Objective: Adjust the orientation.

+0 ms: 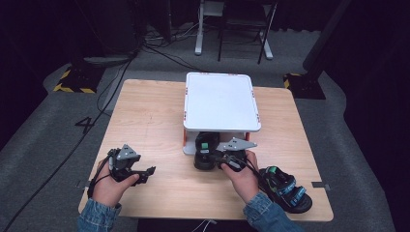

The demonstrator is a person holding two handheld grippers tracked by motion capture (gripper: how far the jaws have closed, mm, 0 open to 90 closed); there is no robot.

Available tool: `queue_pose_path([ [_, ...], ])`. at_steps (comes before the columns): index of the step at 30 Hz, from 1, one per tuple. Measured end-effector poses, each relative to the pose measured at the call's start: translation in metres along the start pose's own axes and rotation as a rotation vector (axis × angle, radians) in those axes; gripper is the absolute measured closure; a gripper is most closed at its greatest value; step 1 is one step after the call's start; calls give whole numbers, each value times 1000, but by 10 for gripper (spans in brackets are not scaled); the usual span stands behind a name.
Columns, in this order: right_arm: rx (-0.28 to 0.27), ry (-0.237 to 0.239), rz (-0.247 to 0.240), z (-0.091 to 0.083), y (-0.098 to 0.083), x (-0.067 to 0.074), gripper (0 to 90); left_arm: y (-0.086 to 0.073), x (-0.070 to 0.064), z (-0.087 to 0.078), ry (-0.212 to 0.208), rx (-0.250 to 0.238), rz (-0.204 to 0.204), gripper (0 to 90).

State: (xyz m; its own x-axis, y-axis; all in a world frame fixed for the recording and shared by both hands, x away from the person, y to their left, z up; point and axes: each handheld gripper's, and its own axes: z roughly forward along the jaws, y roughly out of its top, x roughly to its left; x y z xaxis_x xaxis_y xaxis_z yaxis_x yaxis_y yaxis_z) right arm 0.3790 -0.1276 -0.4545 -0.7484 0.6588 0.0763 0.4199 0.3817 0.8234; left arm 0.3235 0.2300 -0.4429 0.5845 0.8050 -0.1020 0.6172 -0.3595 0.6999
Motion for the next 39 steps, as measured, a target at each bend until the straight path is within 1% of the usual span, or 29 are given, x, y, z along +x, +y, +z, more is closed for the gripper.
queue_pose_path([
  [1, 16, -40, -29, 6, 1, -1, 728, -1, 0, 0, 1, -5, -8, 262],
  [2, 16, -40, -29, 6, 1, -1, 728, -1, 0, 0, 1, -5, -8, 262],
  [3, 32, -86, -45, 10, 0, -5, 708, -1, 1, -1, 3, -5, -2, 262],
  [4, 36, -98, -42, 12, -1, -8, 671, -1, 1, -1, 3, -6, -2, 262],
  [5, 36, -98, -42, 12, -1, -8, 671, -1, 0, -2, 3, -8, -12, 262],
  [6, 26, -107, -19, 15, -2, -12, 621, -1, 0, -2, 3, -8, -11, 263],
  [8, 20, -93, 17, 18, -1, -19, 608, -1, 1, -1, 5, -6, -2, 262],
  [10, 5, -110, 7, 24, 1, -21, 613, 0, 0, -1, -4, -1, 0, 262],
  [11, -5, -166, -57, 29, 3, -18, 615, 0, 0, -1, -3, 0, 3, 262],
  [12, -5, -166, -57, 29, 3, -18, 615, 0, -1, 0, -2, -2, -4, 262],
  [13, -12, -221, -114, 35, 5, -15, 589, 0, -1, -1, -4, -1, -2, 262],
  [14, -16, -240, -129, 37, 5, -14, 558, 0, -1, -1, -2, -3, 0, 262],
  [16, -21, -249, -134, 38, 5, -13, 551, 0, 0, -1, -2, -9, 0, 262],
  [17, -27, -240, -127, 37, 4, -14, 536, -1, 0, -2, -2, -8, -10, 262],
  [19, -28, -230, -113, 35, 3, -14, 515, -1, 2, -2, 3, -7, -1, 262],
  [21, -41, -184, -84, 26, 1, -13, 500, -2, 3, -2, 4, -7, -5, 262],
  [22, -71, -150, -99, 15, -4, -6, 504, -2, 3, -2, 4, -8, -8, 262],
  [24, -68, -115, -114, 7, -8, 2, 572, -2, 2, -2, 5, -7, -4, 263],
  [25, -58, -84, -117, 5, -11, 6, 606, -2, 1, -2, 4, -7, -6, 262],
  [26, -58, -84, -117, 5, -11, 6, 606, -1, 0, -2, 4, -5, -6, 262],
  [27, -26, -35, -132, 5, -15, 14, 665, -1, -1, -1, 1, -2, -7, 262],
  [28, -26, -35, -132, 5, -15, 14, 665, -1, -1, -1, 1, -2, -7, 262],
  [29, 2, -6, -134, 8, -18, 18, 689, -1, -1, -1, 0, -3, -1, 262],
  [30, 29, 3, -141, 16, -22, 21, 702, -1, -2, 0, 1, 0, -1, 262],
  [32, 37, -4, -143, 20, -23, 21, 701, -1, -2, 0, -1, 2, 1, 262],
  [33, 34, -23, -140, 25, -24, 20, 700, -1, -2, 0, -2, 2, 1, 262],
  [34, 29, -39, -144, 28, -24, 19, 740, -1, -2, 0, 1, -1, -6, 262],
  [36, 18, -44, -136, 34, -22, 14, 756, -2, 0, 0, 0, 0, -4, 262],
  [39, 19, -105, -150, 42, -19, 8, 723, -3, 1, 0, -2, -1, -7, 262],
])
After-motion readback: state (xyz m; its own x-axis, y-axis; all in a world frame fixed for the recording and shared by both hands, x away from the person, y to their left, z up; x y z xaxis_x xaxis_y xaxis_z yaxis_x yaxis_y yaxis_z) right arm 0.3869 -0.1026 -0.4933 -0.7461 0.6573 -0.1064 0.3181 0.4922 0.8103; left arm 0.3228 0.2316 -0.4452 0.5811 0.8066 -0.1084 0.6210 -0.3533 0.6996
